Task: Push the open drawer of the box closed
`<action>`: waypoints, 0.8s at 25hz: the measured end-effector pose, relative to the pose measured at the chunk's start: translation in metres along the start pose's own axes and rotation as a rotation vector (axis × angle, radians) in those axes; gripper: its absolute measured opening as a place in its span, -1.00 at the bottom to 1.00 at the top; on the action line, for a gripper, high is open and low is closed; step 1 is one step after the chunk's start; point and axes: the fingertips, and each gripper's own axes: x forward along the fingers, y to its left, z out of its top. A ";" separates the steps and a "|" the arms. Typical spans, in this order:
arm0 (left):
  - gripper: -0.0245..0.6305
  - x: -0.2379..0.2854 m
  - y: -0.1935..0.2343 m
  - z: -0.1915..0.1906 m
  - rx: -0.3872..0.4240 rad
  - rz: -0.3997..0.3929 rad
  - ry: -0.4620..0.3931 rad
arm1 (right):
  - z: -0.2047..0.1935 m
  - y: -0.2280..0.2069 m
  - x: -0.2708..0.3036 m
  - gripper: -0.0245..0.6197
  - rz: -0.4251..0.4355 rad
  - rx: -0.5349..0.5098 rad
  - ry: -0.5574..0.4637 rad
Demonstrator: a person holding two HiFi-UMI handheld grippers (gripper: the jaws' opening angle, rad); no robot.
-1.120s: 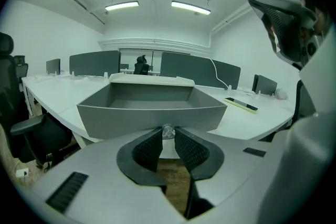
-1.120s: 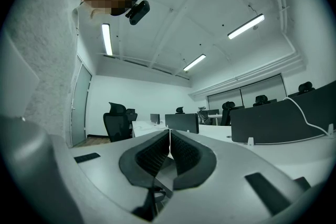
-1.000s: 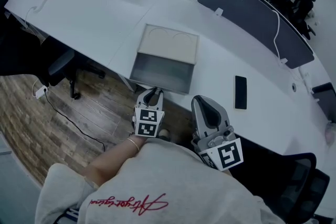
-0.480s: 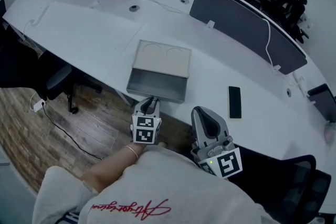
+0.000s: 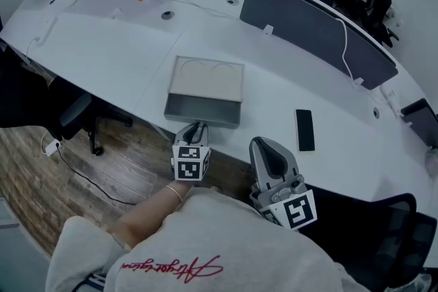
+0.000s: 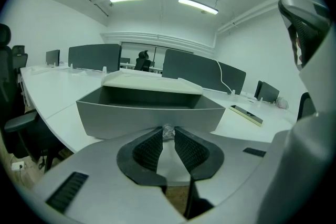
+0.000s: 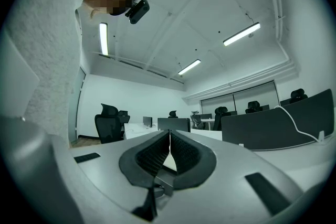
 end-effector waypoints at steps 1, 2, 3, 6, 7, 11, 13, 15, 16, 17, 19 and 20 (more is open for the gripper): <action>-0.67 0.002 0.001 0.001 -0.002 -0.002 0.002 | 0.000 -0.001 0.000 -0.87 -0.004 0.002 -0.003; -0.67 0.003 0.001 0.002 -0.003 -0.004 0.005 | 0.001 -0.002 0.000 -0.87 -0.009 0.003 -0.005; -0.67 0.004 0.001 0.003 -0.004 -0.006 0.008 | 0.001 -0.003 0.000 -0.87 -0.013 0.003 -0.006; -0.67 0.007 0.001 0.005 -0.007 -0.011 0.014 | 0.001 -0.006 -0.001 -0.87 -0.025 0.001 -0.009; -0.67 0.008 0.001 0.005 -0.007 -0.013 0.016 | 0.001 -0.007 -0.001 -0.87 -0.028 0.000 -0.011; -0.67 0.014 0.005 0.009 -0.007 -0.018 0.024 | 0.002 -0.010 -0.001 -0.87 -0.045 -0.002 -0.018; -0.67 0.016 0.006 0.011 -0.012 -0.018 0.027 | 0.002 -0.011 -0.003 -0.87 -0.054 -0.003 -0.023; -0.67 0.019 0.007 0.012 -0.013 -0.018 0.028 | 0.003 -0.013 -0.005 -0.87 -0.064 -0.003 -0.026; -0.67 0.021 0.008 0.013 -0.014 -0.019 0.029 | 0.004 -0.014 -0.006 -0.87 -0.070 -0.004 -0.027; -0.67 0.022 0.008 0.015 -0.016 -0.022 0.030 | 0.004 -0.015 -0.006 -0.87 -0.075 -0.004 -0.029; -0.67 0.023 0.008 0.016 -0.018 -0.027 0.032 | 0.006 -0.015 -0.008 -0.87 -0.082 -0.006 -0.033; -0.67 0.024 0.008 0.017 -0.018 -0.028 0.035 | 0.006 -0.015 -0.008 -0.87 -0.085 -0.007 -0.033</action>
